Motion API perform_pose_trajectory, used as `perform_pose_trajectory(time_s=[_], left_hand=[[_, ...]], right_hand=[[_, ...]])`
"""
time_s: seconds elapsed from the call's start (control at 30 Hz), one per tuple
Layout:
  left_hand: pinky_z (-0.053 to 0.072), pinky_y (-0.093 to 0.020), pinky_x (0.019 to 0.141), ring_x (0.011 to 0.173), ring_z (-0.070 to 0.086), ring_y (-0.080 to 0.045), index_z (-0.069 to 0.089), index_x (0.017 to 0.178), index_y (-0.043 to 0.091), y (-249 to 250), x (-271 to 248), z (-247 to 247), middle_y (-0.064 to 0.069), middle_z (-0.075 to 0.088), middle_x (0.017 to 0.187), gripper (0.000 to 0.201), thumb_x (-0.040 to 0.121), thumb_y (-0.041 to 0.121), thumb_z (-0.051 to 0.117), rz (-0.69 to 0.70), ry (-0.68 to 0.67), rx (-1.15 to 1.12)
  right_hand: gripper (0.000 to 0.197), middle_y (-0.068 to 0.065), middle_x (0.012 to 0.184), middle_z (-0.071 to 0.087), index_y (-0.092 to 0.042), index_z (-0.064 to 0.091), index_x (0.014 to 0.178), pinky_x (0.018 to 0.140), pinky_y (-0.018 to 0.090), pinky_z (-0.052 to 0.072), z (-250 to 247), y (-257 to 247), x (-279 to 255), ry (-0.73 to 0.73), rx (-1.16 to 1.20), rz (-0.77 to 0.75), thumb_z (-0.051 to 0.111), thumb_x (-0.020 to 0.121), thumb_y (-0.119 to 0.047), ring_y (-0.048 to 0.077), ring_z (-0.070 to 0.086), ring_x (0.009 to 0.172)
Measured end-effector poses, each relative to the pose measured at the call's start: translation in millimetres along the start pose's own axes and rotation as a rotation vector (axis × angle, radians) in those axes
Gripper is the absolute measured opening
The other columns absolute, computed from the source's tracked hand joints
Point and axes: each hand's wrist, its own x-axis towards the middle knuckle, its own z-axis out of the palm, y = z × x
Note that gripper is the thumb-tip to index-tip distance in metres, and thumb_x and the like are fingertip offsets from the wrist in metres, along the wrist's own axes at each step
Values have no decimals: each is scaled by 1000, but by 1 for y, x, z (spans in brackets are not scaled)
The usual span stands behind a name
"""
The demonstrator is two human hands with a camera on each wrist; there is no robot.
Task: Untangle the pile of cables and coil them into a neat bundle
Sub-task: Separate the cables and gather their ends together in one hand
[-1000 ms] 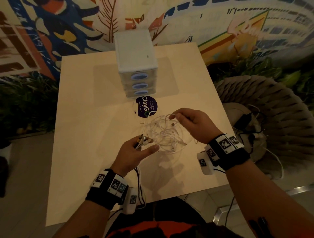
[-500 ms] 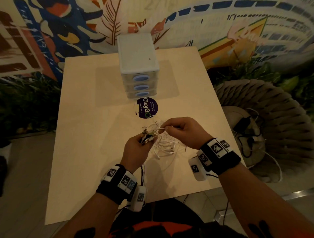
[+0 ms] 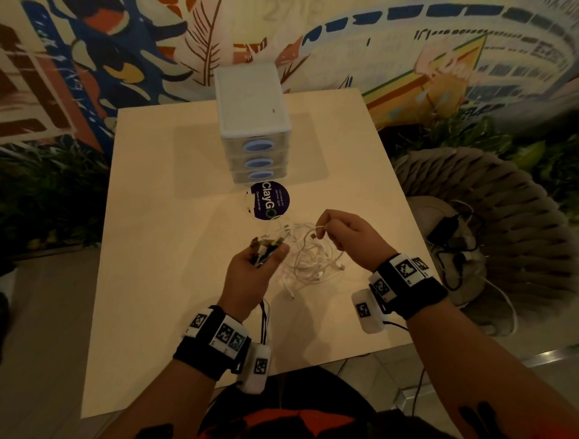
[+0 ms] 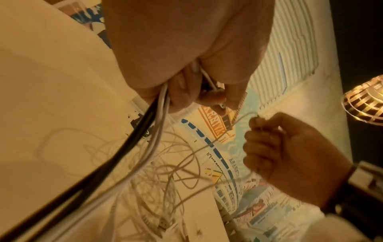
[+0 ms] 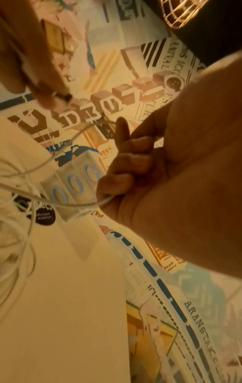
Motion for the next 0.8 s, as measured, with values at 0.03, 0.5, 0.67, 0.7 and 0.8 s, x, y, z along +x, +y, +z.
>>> perform_pose_trajectory(time_s=[0.03, 0.5, 0.67, 0.7, 0.8], left_hand=[[48, -9, 67, 72, 67, 7, 76, 97, 21, 1, 1, -1, 18, 75, 78, 11, 86, 17, 79, -1, 13, -28], [55, -26, 94, 103, 72, -7, 81, 99, 18, 2, 6, 2, 7, 79, 98, 17, 83, 21, 82, 43, -57, 31], [55, -25, 88, 99, 74, -18, 79, 97, 14, 7, 2, 5, -3, 79, 95, 18, 80, 15, 81, 77, -119, -72], [56, -30, 90, 99, 74, -21, 80, 96, 15, 8, 1, 4, -5, 79, 95, 18, 78, 17, 81, 83, -150, -59], [57, -32, 92, 103, 73, -20, 78, 105, 15, 2, 4, 2, -4, 78, 102, 25, 80, 8, 82, 130, -210, 29]], right_hand=[[25, -11, 72, 68, -14, 67, 80, 67, 22, 40, -1, 2, -1, -13, -37, 6, 50, 98, -15, -2, 55, 63], [32, 7, 57, 55, -16, 68, 121, 46, 25, 40, 9, 16, -1, -134, 119, 156, 40, 109, -26, 20, 48, 43], [19, -8, 87, 71, -49, 61, 113, 59, 33, 59, 26, 17, 1, -301, -279, 138, 60, 100, -36, 18, 69, 56], [19, -11, 87, 68, -50, 62, 99, 65, 38, 61, 31, 15, 3, -296, -298, 114, 61, 99, -32, 19, 70, 60], [24, -7, 82, 66, -33, 72, 92, 75, 34, 57, 41, 19, 11, -196, -419, 56, 61, 95, -11, 19, 67, 73]])
